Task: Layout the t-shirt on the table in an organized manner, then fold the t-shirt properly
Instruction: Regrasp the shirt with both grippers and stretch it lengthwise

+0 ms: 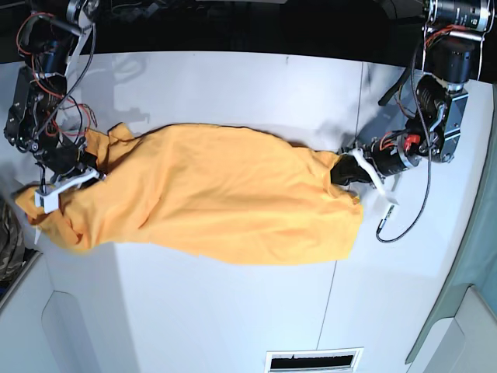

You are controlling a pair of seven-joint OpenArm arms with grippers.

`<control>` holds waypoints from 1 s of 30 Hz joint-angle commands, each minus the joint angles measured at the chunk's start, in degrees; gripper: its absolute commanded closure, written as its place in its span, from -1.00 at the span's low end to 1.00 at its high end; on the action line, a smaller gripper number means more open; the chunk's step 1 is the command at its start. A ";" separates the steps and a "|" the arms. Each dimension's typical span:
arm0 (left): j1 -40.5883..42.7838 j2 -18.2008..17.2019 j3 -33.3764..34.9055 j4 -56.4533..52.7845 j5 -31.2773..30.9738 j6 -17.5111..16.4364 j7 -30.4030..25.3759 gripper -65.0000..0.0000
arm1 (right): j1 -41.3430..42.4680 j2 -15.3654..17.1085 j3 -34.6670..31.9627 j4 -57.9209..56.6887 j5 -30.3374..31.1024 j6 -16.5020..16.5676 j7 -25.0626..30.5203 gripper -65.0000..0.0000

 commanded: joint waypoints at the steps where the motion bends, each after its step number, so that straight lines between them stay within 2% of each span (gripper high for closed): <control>1: -2.01 -0.72 -0.07 -0.46 1.27 1.31 1.20 1.00 | 2.95 0.63 -0.11 0.50 1.18 1.42 0.81 1.00; 3: -4.48 -1.36 -0.07 -0.44 0.09 1.25 2.14 1.00 | 5.79 0.83 -0.11 0.66 1.31 1.81 -1.16 1.00; 5: -6.93 -2.95 -0.07 0.70 -4.11 0.35 5.46 1.00 | 8.33 1.49 -0.11 1.42 2.69 1.81 -4.55 1.00; 7: -8.50 -5.40 -0.07 3.48 -8.98 -1.19 9.75 1.00 | 9.66 2.56 -0.11 3.48 6.10 1.81 -8.94 1.00; 9: -8.41 -8.66 -0.07 8.48 -13.05 -1.19 13.07 1.00 | 9.46 4.17 -0.11 7.13 10.49 1.81 -13.00 1.00; 13: -4.26 -16.02 -0.07 23.30 -17.84 -1.19 16.22 1.00 | 5.84 8.66 -0.09 14.40 18.47 1.79 -18.38 1.00; 18: 5.90 -23.74 -0.07 39.41 -22.16 -1.19 16.26 1.00 | -4.26 11.78 2.40 24.85 21.94 1.79 -22.60 1.00; 22: 13.18 -25.42 -0.39 45.53 -22.21 -1.19 16.87 1.00 | -14.71 11.54 6.97 32.24 22.32 1.79 -22.91 1.00; 27: 19.41 -24.96 -2.01 46.51 -21.75 -1.19 17.53 1.00 | -25.66 10.38 15.41 37.73 23.56 1.81 -22.77 1.00; 30: 22.47 -24.63 -1.99 46.45 -19.87 -1.19 17.55 1.00 | -29.81 10.32 17.53 37.46 23.76 1.81 -22.67 1.00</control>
